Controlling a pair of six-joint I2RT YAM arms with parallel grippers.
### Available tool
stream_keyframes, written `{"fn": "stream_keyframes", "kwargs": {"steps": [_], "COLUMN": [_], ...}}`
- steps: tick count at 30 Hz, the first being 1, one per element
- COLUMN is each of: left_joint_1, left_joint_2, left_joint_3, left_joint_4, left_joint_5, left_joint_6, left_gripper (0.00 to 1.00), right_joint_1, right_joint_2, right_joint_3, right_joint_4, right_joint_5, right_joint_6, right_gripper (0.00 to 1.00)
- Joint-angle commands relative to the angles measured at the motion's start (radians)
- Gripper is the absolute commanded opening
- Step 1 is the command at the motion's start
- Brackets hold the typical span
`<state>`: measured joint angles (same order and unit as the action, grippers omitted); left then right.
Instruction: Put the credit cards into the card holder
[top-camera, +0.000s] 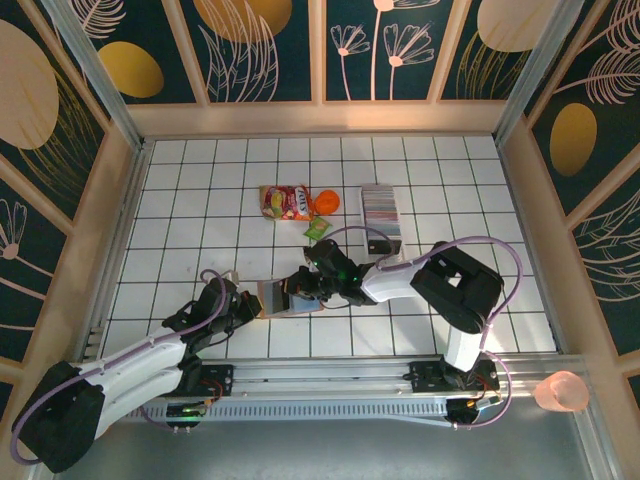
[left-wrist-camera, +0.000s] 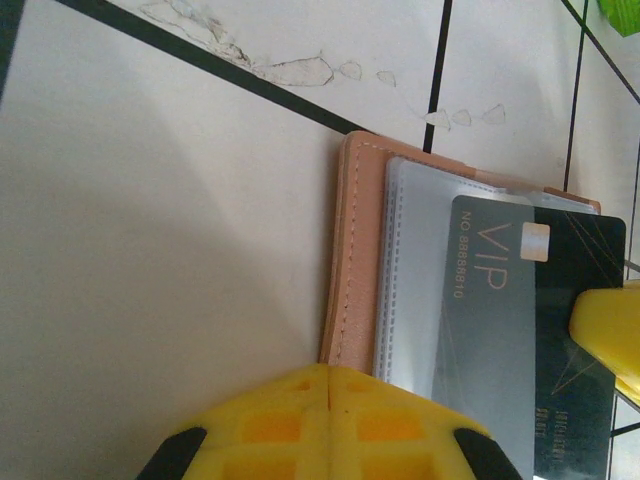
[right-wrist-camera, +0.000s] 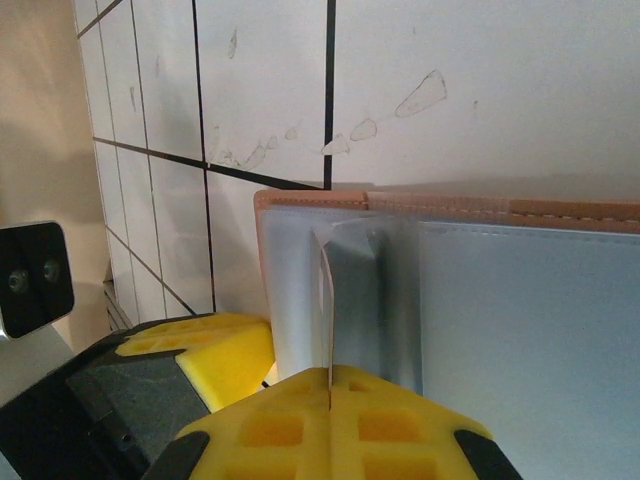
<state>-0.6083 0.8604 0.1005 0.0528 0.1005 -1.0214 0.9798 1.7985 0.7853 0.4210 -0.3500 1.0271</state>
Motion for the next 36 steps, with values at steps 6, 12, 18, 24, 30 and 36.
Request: {"fn": "stream_keyframes", "kwargs": {"steps": [6,12,18,24,30,36], "left_joint_1": [-0.004,-0.005,-0.004,-0.005,-0.005,-0.005], "left_joint_2": [0.005,0.002,-0.011,-0.018,-0.018,-0.020], "left_joint_3": [-0.019,-0.016,-0.016,-0.019,-0.021,-0.023], "left_joint_4": [0.009,0.003,-0.005,-0.008,-0.006,-0.007], "left_joint_5": [0.004,0.004,0.003,0.001,0.002,0.001], "left_joint_6": [0.020,0.020,0.020,0.018,0.017,0.014], "left_gripper": [0.00,0.00,0.00,0.00,0.00,0.00], "right_joint_1": [0.025,0.029,0.033,0.034,0.042,0.060], "right_joint_2": [0.028,0.071,0.077,0.000,-0.016,0.020], "right_joint_3": [0.025,0.059,0.066,0.084,0.125,0.175], "right_joint_4": [-0.025,0.018,0.015,-0.187,-0.325,-0.371], "right_joint_5": [-0.067,-0.062,-0.072,0.031,0.092,0.112], "right_joint_6": [-0.023,0.010,0.010,-0.076,-0.135,-0.159], "right_gripper": [0.00,0.00,0.19,0.35,0.35,0.32]}}
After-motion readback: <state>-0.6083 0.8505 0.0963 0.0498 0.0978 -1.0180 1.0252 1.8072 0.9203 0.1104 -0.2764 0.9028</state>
